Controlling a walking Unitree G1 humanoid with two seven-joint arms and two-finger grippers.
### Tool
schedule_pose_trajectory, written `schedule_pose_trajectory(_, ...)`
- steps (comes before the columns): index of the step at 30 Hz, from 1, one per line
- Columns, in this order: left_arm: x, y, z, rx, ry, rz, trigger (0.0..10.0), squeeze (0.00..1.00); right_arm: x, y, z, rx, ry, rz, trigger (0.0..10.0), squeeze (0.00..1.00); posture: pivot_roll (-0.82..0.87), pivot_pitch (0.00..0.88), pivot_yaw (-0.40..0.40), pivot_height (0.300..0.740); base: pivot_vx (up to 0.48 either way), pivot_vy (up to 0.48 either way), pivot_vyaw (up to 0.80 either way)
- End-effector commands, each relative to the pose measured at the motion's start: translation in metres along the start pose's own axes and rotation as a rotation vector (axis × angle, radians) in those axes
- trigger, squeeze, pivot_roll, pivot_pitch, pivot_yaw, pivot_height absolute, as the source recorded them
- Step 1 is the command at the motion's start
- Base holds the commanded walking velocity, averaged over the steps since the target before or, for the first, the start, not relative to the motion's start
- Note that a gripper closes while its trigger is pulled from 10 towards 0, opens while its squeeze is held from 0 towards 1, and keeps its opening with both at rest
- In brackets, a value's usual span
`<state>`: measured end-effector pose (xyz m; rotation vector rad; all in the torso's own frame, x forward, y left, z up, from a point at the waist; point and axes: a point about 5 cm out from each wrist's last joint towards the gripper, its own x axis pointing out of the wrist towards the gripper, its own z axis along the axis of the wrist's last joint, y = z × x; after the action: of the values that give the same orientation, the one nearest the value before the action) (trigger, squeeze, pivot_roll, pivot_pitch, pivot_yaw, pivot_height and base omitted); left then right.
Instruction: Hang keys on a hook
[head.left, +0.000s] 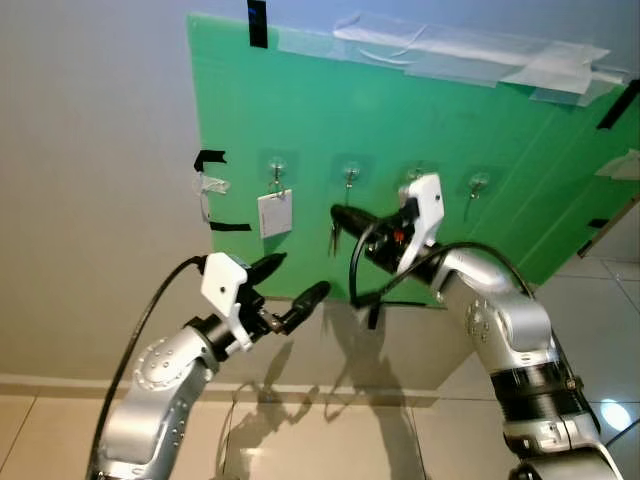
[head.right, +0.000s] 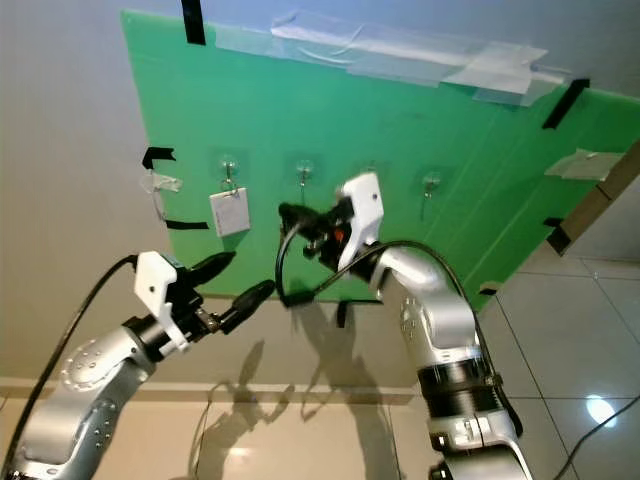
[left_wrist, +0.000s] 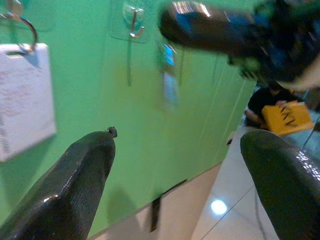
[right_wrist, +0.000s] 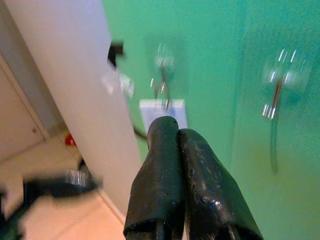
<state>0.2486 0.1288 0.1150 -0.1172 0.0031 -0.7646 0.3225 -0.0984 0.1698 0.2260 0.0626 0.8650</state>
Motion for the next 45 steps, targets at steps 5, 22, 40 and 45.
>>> schedule_pose_trajectory(5,0.006,-0.006,0.002,-0.008,-0.022,-0.015,10.0,0.0,-0.003,-0.011,0.007,0.059,-0.038,-0.045,10.0,0.0,0.09,0.0,-0.107,0.74,0.0,0.0,0.0)
schedule_pose_trajectory(22,0.019,-0.008,0.002,-0.011,-0.005,-0.086,10.0,0.0,-0.007,-0.015,0.011,0.257,-0.136,-0.126,10.0,0.0,0.03,0.0,-0.059,0.74,0.0,0.0,0.0)
schedule_pose_trajectory(40,0.019,-0.011,0.0,-0.012,0.005,-0.106,10.0,0.0,0.003,-0.016,0.006,0.318,-0.1,-0.145,10.0,0.0,0.05,0.0,-0.078,0.74,0.0,0.0,0.0)
schedule_pose_trajectory(45,0.018,-0.012,-0.001,-0.013,0.004,-0.1,10.0,0.0,0.009,-0.021,0.005,0.308,-0.093,-0.182,10.0,0.0,0.07,0.0,-0.087,0.74,0.0,0.0,0.0)
